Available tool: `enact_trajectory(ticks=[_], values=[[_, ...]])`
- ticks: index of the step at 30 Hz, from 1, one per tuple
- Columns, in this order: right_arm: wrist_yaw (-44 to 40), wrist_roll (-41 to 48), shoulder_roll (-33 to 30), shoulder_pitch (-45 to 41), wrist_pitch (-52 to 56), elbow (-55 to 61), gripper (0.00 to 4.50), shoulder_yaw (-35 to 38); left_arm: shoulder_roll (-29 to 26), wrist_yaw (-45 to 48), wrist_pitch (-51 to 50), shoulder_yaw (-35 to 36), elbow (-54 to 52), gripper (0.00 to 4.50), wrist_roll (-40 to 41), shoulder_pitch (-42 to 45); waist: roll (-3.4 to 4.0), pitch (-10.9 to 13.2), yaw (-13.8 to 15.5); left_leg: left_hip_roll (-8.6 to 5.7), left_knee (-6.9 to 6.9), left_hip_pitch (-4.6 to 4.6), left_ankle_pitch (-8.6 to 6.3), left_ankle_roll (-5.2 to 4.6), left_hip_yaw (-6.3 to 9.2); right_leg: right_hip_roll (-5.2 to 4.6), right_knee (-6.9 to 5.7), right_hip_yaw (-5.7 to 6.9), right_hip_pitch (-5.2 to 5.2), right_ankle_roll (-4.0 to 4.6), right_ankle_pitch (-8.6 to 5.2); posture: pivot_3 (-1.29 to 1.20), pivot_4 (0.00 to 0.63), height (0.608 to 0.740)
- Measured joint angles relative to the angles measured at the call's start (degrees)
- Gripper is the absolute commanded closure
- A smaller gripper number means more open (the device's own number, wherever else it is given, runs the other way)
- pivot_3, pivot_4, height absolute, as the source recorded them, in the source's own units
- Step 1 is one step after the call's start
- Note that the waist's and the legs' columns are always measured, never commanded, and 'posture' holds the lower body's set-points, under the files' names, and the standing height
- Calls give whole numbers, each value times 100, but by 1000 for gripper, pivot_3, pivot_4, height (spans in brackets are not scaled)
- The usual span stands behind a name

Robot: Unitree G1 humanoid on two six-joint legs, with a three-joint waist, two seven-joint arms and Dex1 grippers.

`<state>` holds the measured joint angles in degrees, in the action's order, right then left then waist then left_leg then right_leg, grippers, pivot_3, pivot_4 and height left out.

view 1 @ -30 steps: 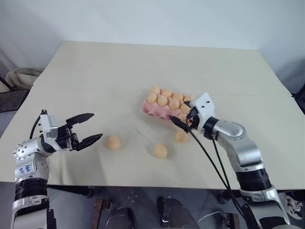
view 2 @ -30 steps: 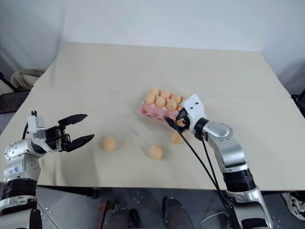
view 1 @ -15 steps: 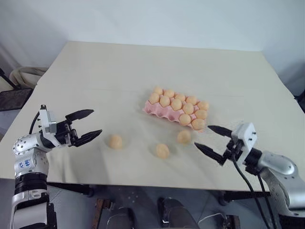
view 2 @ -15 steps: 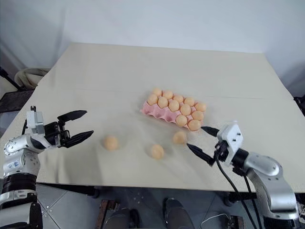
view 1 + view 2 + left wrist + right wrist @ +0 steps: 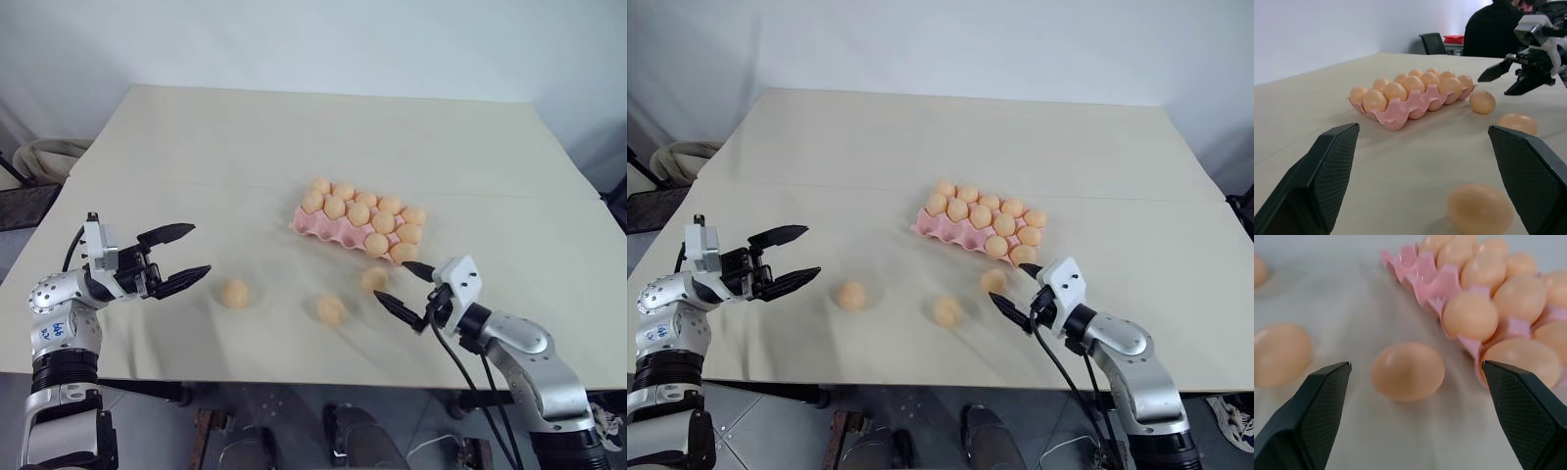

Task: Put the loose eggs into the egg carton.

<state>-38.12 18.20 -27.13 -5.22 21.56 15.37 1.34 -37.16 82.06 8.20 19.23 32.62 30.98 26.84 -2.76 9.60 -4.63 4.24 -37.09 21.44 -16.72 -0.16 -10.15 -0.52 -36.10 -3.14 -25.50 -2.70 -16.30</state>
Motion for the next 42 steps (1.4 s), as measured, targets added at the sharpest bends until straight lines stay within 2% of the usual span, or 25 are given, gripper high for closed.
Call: enact_trajectory(ticks=[12,15,19,21,27,32,36,42], values=[[228,-435,294,-560,-42,-671,27,-497,-16,-33,-23,40,-98,0,5,-239,0,0,-13,1,-2,-1,2,-2,1,0,-5,2,0,-1,0,0,150,740],[276,-573,340,-672,-41,-927,649,-562,-16,-73,-22,43,-160,0,5,-259,0,0,-8,0,-1,0,2,0,1,-1,-5,2,-1,0,0,0,150,740],[276,-607,340,-689,-39,-938,1952,-562,-16,-105,-22,48,-265,0,6,-262,0,0,-6,0,-2,0,2,0,0,-1,-5,2,0,-1,0,0,150,740],[276,-605,338,-688,-28,-899,2284,-560,-16,-124,-22,48,-265,0,6,-263,0,0,-14,0,-2,0,2,0,0,0,-5,2,0,-1,1,0,150,740],[226,-320,232,-756,273,-301,2353,-333,-7,-156,-14,48,-265,0,6,-271,0,0,-12,0,-3,-1,3,1,1,-1,-9,2,-1,-1,1,0,150,740],[223,-95,106,-1699,632,-11,2353,-235,43,-198,4,46,-267,0,6,-273,1,0,-26,1,-5,-6,5,0,0,-1,-15,1,-1,-1,1,0,150,740],[302,-262,332,-2455,608,-688,2353,-413,78,-237,12,47,-265,0,6,-275,0,0,-20,2,0,-4,6,3,3,0,-15,5,-3,6,-3,0,150,740],[303,-689,561,-2732,303,-1756,2353,-839,93,-265,22,71,-332,0,13,-358,2,1,-22,2,-2,11,14,25,-3,0,-4,6,-11,3,-4,0,150,740]])
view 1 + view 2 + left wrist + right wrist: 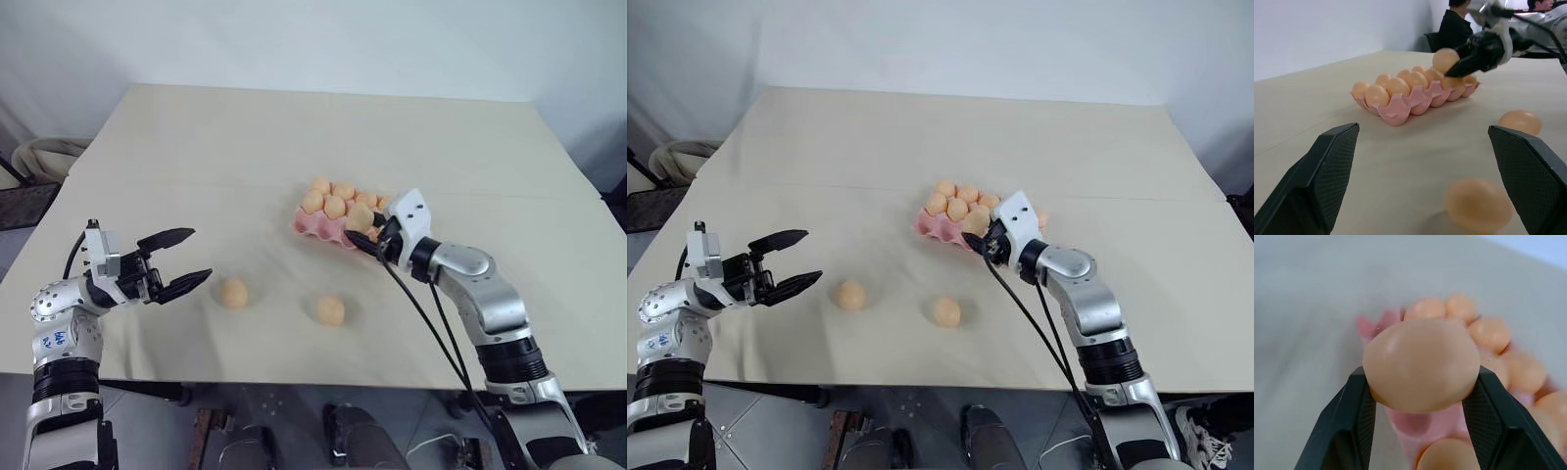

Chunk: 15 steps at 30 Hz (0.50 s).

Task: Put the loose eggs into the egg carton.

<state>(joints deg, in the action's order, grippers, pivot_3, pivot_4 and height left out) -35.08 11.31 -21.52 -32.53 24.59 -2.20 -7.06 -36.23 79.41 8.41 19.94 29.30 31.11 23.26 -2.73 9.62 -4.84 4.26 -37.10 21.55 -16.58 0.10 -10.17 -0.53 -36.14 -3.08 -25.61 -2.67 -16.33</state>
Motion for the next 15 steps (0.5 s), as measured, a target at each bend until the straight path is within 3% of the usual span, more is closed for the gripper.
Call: enact_trajectory(ticks=[8,15], values=[[-70,-199,208,-320,-362,-619,2353,-152,-5,-149,-4,122,-310,0,25,-313,0,0,-18,5,-2,-6,4,11,-5,2,-10,0,0,-2,0,0,150,740],[-163,-244,207,-366,-427,-743,25,-152,-5,-246,-19,148,-410,0,28,-370,1,0,-9,4,-2,-6,7,13,-1,0,-15,2,0,-2,0,0,150,740]])
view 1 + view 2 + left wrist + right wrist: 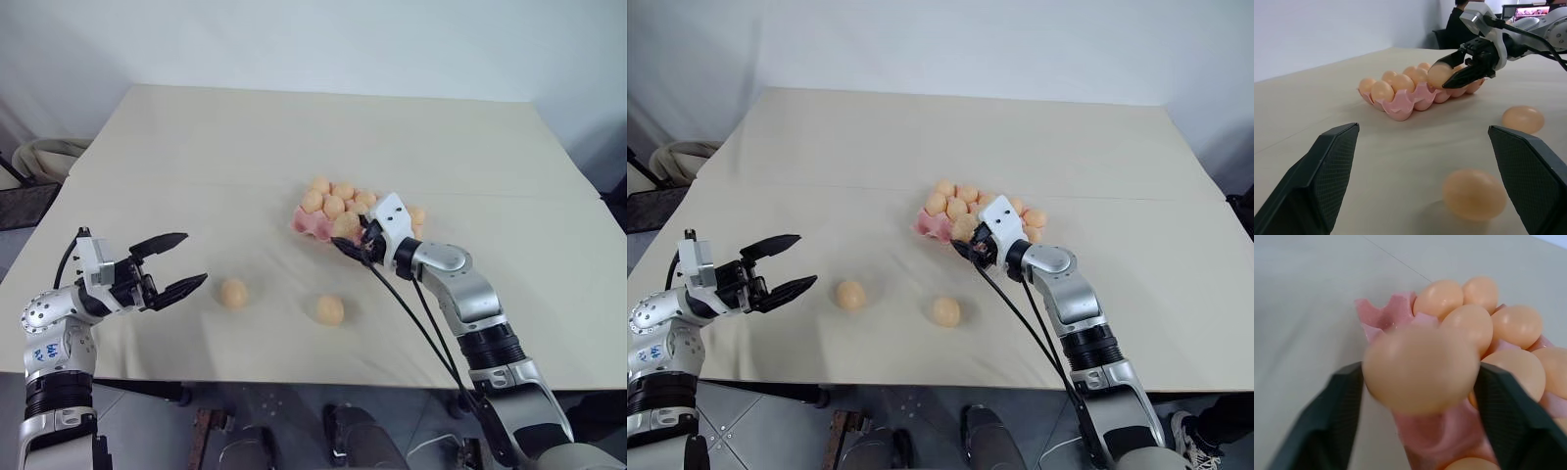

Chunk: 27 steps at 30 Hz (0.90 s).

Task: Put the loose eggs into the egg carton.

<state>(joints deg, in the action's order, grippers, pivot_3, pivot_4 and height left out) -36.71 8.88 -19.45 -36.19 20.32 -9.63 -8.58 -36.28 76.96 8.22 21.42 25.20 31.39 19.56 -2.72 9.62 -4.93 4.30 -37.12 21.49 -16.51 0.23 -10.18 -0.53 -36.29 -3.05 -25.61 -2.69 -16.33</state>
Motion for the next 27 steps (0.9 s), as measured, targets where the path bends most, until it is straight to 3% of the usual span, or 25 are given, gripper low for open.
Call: enact_trajectory(ticks=[12,19,27], values=[[-249,118,-322,227,111,627,25,94,23,-166,-12,-2,-257,0,5,-85,1,1,5,4,4,1,-1,1,0,1,3,1,-2,1,-1,0,150,740],[-1151,890,-1049,1169,-292,1703,25,855,-13,-720,-229,247,-1144,0,164,-606,1,1,13,7,10,1,-8,-2,2,5,18,3,3,1,-1,0,150,740],[-2342,1657,-1892,2630,-1049,1858,25,1964,16,-1504,-334,706,-1902,0,206,-1678,1,1,40,6,6,-12,-24,-36,6,1,21,2,19,0,0,0,150,740]])
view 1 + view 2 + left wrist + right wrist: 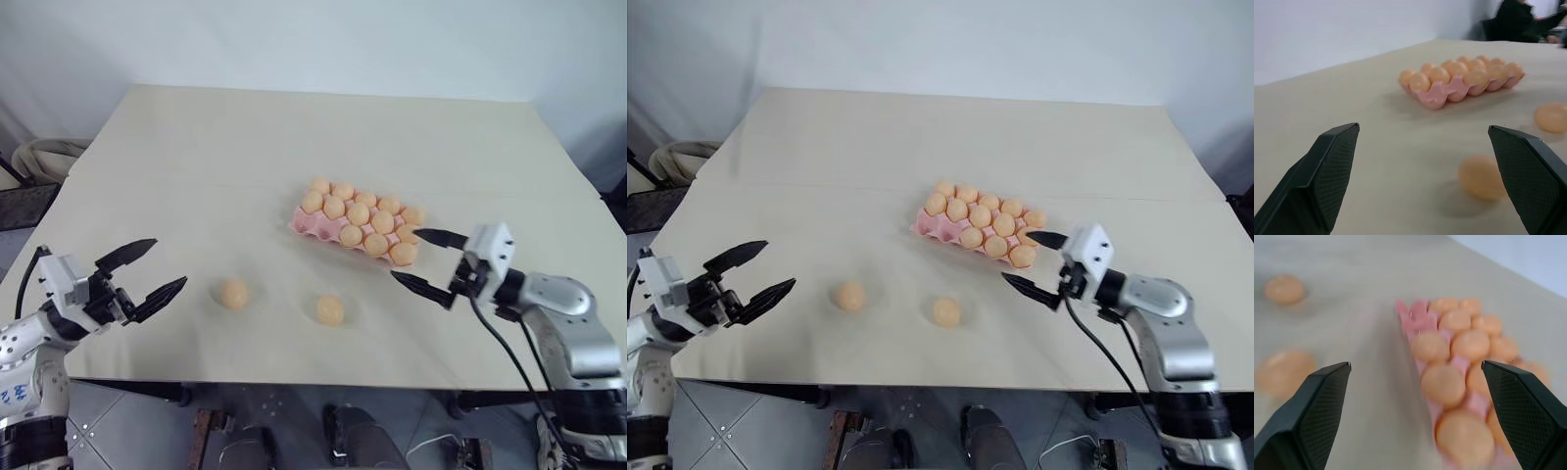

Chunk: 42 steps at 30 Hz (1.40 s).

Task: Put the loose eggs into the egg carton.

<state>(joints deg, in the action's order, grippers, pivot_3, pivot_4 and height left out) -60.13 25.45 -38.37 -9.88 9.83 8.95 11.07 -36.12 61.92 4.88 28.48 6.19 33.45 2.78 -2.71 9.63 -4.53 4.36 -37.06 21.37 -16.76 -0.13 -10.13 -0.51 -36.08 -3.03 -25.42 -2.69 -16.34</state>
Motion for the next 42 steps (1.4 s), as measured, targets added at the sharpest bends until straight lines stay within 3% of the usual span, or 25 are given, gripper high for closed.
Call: enact_trajectory(ticks=[6,11,15,23,27,34,42], values=[[-682,534,-513,1015,28,38,25,714,13,-468,-58,351,-412,0,15,-583,1,0,-21,-2,2,-13,-2,-1,0,-3,0,-4,9,5,-2,0,150,740],[-839,530,-790,1462,10,-192,25,1119,8,-683,-132,516,-807,0,25,-864,0,0,-13,-4,1,-13,-14,20,3,-6,7,-5,13,90,-47,0,150,740],[-777,519,-819,1499,25,-304,25,1214,7,-839,-518,384,-1605,0,242,-997,1,1,-10,-11,0,-16,-14,17,3,-12,9,-6,22,86,-45,0,150,740],[-883,543,-1128,1368,74,-393,25,1255,-3,-1054,-1194,-527,-2486,0,275,-655,9,6,-9,-15,-2,-25,-9,13,5,-8,10,-9,32,78,-41,0,150,740],[-1076,531,-1336,1533,63,-457,25,1378,142,-1661,-1668,-1209,-2893,0,33,-235,12,8,23,-17,-2,-25,3,-8,12,-6,16,-8,39,-7,7,0,150,740],[-924,505,-1341,1510,146,-438,25,1418,497,-2260,-2499,-2435,-3291,0,-94,571,15,10,25,-21,-6,-28,6,-13,12,-6,15,-13,43,-13,11,0,150,740],[-662,483,-1286,1609,158,-218,25,1417,511,-2495,-3498,-3265,-3283,0,-243,838,22,13,15,-21,-7,-28,12,-10,17,-3,13,-12,44,-15,11,0,150,740]])
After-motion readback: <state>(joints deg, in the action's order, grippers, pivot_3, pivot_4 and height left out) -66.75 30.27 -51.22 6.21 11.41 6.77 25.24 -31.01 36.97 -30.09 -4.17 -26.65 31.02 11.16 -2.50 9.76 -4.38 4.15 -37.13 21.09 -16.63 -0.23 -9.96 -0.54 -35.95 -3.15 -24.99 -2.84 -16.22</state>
